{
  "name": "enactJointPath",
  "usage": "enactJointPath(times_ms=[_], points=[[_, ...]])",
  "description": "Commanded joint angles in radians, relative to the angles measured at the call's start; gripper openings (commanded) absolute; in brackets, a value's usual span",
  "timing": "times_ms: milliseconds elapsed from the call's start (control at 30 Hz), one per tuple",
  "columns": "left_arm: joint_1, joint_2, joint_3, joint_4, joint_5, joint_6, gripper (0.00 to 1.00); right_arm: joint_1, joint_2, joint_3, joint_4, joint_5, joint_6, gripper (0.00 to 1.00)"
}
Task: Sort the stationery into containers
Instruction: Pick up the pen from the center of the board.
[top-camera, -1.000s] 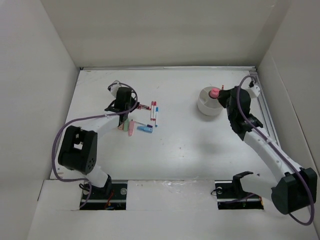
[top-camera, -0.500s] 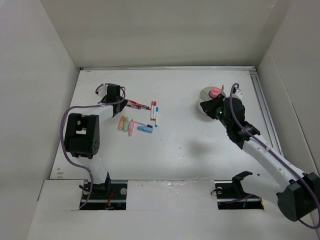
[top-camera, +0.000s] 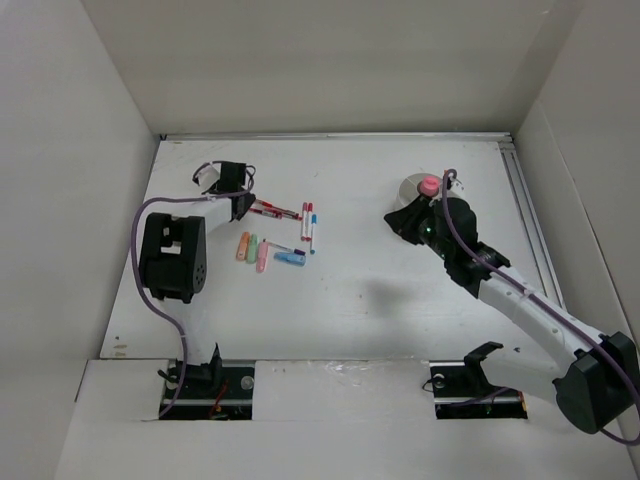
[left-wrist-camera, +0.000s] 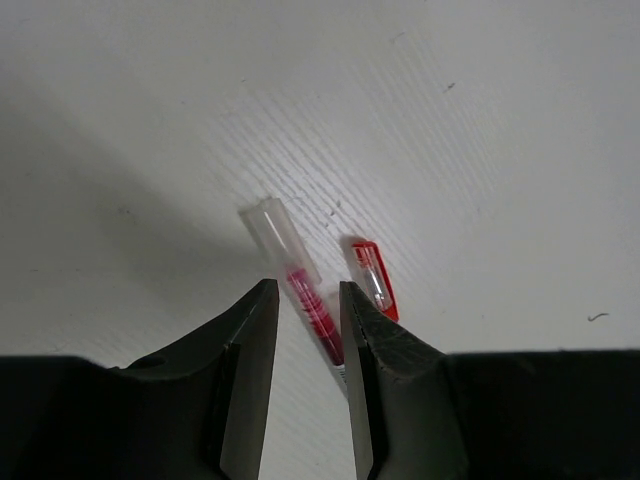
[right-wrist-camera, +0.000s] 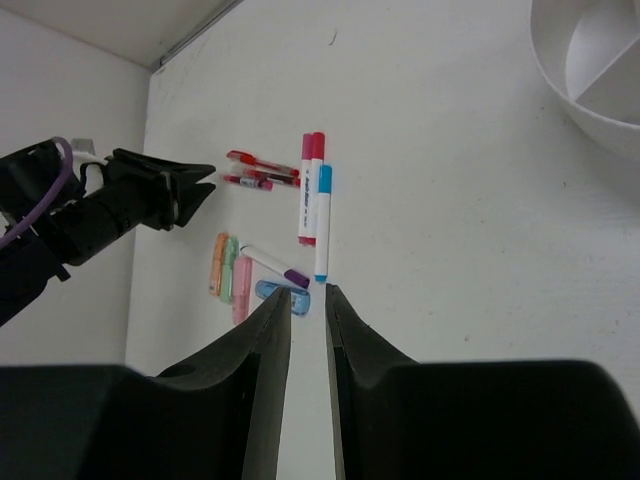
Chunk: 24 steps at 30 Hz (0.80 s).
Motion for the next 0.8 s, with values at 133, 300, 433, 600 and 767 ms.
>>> enactJointPath(times_ms=[133,300,433,600,767], points=[[0.001,0.021,0.029,-0.043,-0.049,-0.007,0.28,0.005,-0.01,0.022,0.004,-0.014,-0.027,0.28],[0.001,0.063,0.047,-0.057,-0.059,0.002,0.28,0.005,-0.001,0.031,-0.005,-0.023,-0.027,0.28],[0.001,0.084,0.092,-0.088,-0.069,0.011,0.27,0.014,-0.01,0.031,-0.005,-0.034,-0.027,0.29],[0.001,0.104,0.136,-0.112,-0.081,0.032,0.27,0.023,-0.01,0.031,-0.005,-0.032,-0.027,0.29],[0.001,0.109,0.139,-0.115,-0.105,0.042,0.27,0.023,-0.01,0.031,-0.005,-0.031,-0.027,0.3]])
